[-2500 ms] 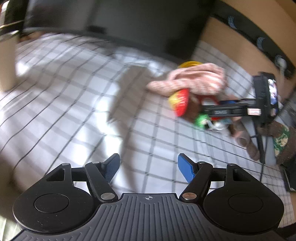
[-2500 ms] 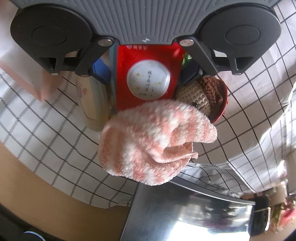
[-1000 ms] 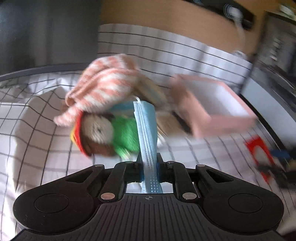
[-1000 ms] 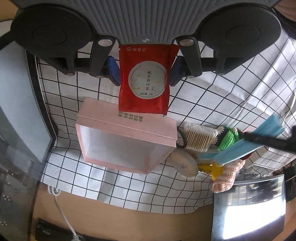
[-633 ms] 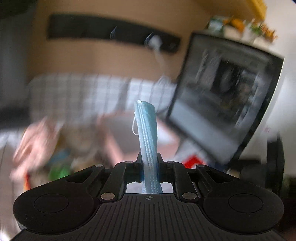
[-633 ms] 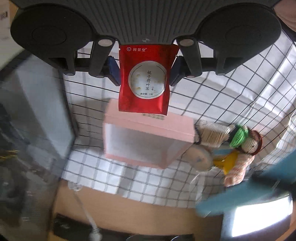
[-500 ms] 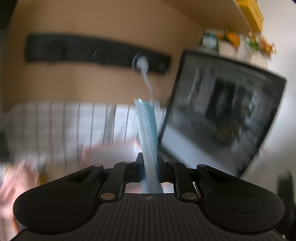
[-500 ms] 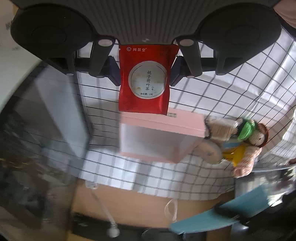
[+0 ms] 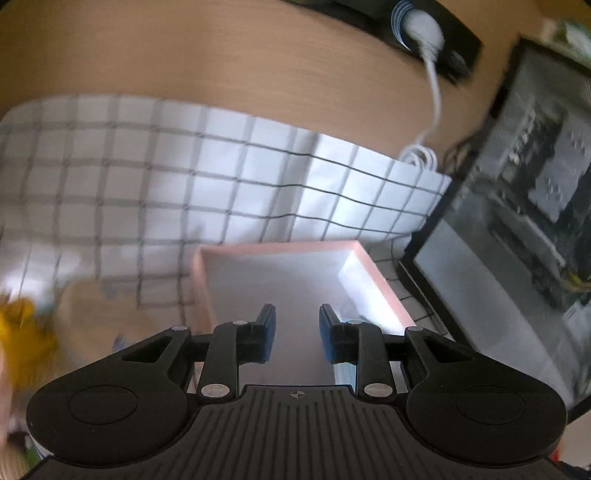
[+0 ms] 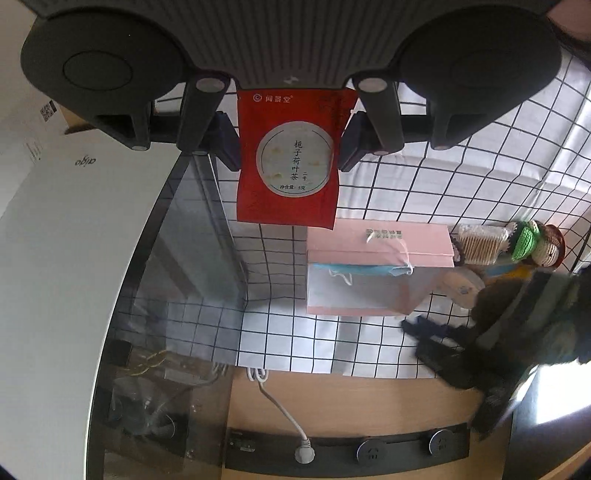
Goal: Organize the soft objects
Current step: 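Drop the blue mask into the pink box with the left gripper while the right holds the packet, then lower the red packet into the pink box and open the right gripper, then grasp the blue mask inside the box with the right gripper and lay it flat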
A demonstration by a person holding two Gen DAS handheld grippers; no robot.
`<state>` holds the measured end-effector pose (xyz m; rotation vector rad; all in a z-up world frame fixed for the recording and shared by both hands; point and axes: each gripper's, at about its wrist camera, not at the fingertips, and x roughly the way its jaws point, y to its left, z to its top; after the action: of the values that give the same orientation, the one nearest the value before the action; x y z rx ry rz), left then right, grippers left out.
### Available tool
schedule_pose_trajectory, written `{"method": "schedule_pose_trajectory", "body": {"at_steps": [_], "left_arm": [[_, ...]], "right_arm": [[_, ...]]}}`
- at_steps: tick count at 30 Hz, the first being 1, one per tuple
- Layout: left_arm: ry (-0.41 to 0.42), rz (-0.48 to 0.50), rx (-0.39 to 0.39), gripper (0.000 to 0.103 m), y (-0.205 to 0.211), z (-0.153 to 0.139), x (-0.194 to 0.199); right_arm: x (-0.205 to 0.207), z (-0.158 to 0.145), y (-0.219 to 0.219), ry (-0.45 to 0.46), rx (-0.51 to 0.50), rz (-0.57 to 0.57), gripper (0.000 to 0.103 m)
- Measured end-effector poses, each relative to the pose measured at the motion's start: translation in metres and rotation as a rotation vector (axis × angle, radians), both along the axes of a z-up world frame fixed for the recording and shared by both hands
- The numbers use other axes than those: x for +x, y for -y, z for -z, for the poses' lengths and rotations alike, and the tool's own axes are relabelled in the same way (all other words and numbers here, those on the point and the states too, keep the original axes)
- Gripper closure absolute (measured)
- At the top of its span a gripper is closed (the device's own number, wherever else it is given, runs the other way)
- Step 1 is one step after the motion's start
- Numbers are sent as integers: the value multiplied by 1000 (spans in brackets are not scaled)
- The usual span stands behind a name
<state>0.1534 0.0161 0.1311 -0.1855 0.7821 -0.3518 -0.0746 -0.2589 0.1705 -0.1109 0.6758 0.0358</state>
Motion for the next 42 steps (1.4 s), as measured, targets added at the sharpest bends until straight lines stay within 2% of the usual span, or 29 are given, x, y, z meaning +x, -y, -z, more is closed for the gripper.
{"method": "schedule_pose_trajectory", "body": {"at_steps": [3,5,9,10,12,14,16,20,22,24,29,34,35,37,39,41,42], "left_arm": [[5,-3,-58,75,-21,-2,-29],[3,10,-51,75,-28,0,-54],[-65,18,-57,75,-40,14,-104],[-78,11,-69,75,-43,17,-112],[-103,-18,-102,75,-48,24,-128],[-111,-52,-124,75,-54,25,-140],[-99,-72,-121,75,-60,24,-152],[-82,-111,-72,75,-78,21,-178],[-106,-145,-76,75,-92,26,-190],[-134,-174,-81,75,-102,30,-200],[-159,-248,-86,75,-123,35,-216],[-127,-266,-87,75,-129,25,-225],[-121,-270,-88,75,-130,24,-227],[-117,-286,-94,75,-134,23,-232],[-126,-307,-98,75,-138,25,-235],[-143,-338,-98,75,-146,29,-239],[-150,-354,-96,75,-150,30,-241]], "right_arm": [[8,-10,-1,37,9,-26,46],[26,-22,-2,55,59,-60,46],[89,-65,-11,154,123,-126,44],[107,-75,-14,187,139,-133,38],[151,-92,-19,225,182,-158,14],[188,-91,-29,167,172,-191,14],[207,-79,-35,89,165,-172,14],[196,-32,-38,-67,247,-207,14],[188,-3,-44,-147,238,-203,19],[187,17,-50,-197,217,-186,34],[210,23,-55,-201,246,-141,37],[264,36,-60,-378,238,-42,38],[274,42,-63,-424,238,-27,41],[288,54,-68,-509,250,1,57],[298,66,-73,-581,305,1,90],[306,65,-76,-582,383,-6,94],[310,59,-77,-551,420,-7,95]]}}
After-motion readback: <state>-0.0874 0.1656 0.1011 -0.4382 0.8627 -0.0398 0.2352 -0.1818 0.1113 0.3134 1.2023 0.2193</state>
